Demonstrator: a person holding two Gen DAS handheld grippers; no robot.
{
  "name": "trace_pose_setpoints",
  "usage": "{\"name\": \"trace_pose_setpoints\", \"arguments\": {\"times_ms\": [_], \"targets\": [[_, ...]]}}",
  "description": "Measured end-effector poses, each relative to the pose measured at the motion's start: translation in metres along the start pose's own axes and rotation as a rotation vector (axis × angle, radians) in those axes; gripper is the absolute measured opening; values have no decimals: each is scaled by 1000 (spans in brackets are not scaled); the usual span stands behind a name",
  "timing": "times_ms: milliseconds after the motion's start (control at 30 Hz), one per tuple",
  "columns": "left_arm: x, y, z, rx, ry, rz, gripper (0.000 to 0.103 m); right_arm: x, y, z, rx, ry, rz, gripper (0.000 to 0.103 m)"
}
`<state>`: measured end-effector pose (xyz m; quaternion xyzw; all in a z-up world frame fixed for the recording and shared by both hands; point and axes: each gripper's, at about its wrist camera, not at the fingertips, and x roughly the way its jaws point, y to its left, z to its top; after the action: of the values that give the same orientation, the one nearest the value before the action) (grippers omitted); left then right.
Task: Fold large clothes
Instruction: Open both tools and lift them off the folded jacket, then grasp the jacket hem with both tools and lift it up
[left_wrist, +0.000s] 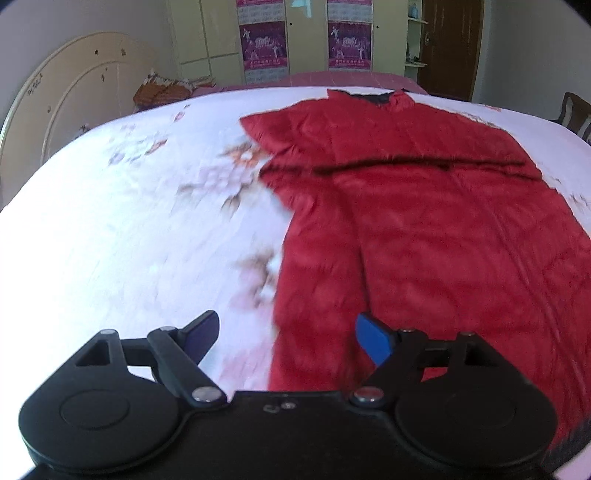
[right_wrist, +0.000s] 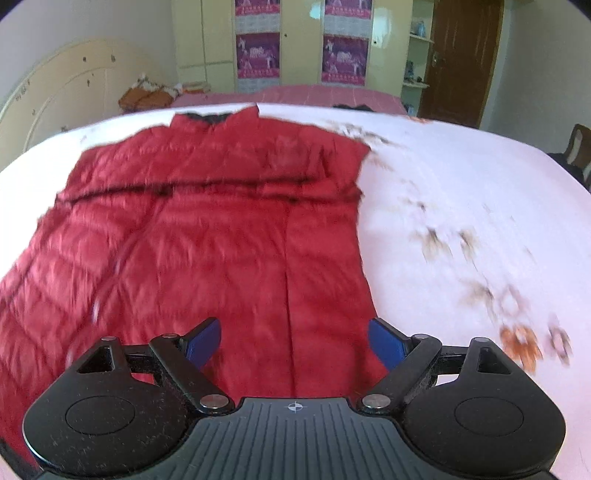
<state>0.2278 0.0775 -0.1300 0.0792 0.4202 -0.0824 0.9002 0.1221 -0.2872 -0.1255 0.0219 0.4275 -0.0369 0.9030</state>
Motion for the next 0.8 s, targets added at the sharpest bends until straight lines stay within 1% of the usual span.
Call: {"name": "trace_pose_setpoints", "arguments": {"times_ms": [133,300,467,533,600,633,667,700,733,767,800], "targets": [[-11,11,-22,-19,11,-7,80,-9,-10,-25,19,27,-25,86],[-16,14,-40,-37,36,-37,73,-18,-22,-46,39,48,-50,86],[-21,9,-58,-65,57,-86,65,-24,-30,-63,77,69,-30,86],[-24,6,-62,-66,61,-100,62,-27,-33,-69,100,80,-5,86],[-26,3,-65,-67,64,-118,55,-31,-33,-74,112,82,16,85],[-27,2,-66,-67,67,-131,48,-32,-32,-76,112,83,24,80],[-28,1,-66,-70,70,-146,41,-34,-32,-78,116,87,47,71],[-29,0,-67,-75,71,-163,37,-35,-32,-79,127,87,63,59],[-29,0,-67,-82,71,-180,29,-38,-33,-78,137,86,73,48],[-30,-1,-67,-91,71,-192,22,-38,-33,-78,143,86,84,41],[-30,-1,-67,-102,70,-203,18,-39,-34,-77,157,87,101,28]]}}
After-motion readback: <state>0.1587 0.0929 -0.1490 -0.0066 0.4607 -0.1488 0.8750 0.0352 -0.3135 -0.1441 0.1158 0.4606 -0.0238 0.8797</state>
